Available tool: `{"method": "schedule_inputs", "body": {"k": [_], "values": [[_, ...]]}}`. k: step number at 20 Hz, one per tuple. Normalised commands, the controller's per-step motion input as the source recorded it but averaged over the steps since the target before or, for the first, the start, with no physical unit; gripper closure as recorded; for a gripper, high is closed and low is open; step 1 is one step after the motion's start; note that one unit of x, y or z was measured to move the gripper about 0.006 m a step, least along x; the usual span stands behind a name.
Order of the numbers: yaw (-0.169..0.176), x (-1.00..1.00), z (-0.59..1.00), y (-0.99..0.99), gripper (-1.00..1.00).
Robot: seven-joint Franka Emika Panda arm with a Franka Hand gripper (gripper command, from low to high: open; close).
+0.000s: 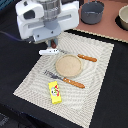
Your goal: Interact with the objects in diverse but meaningful ways.
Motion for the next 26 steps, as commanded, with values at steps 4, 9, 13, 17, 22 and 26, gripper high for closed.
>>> {"method": "schedule_inputs", "body": {"k": [4, 9, 13, 17, 22, 26], "values": [[0.000, 0.58, 0.00, -0.84, 1.00], [0.000, 0.40, -0.05, -0.91, 1.00], [0.000, 0.34, -0.09, -0.81, 1.00], [0.007, 0.22, -0.11, -0.66, 1.00], [0.030, 0.00, -0.17, -0.34, 1.00], [0.013, -0.14, -0.28, -0.27, 1.00]]}}
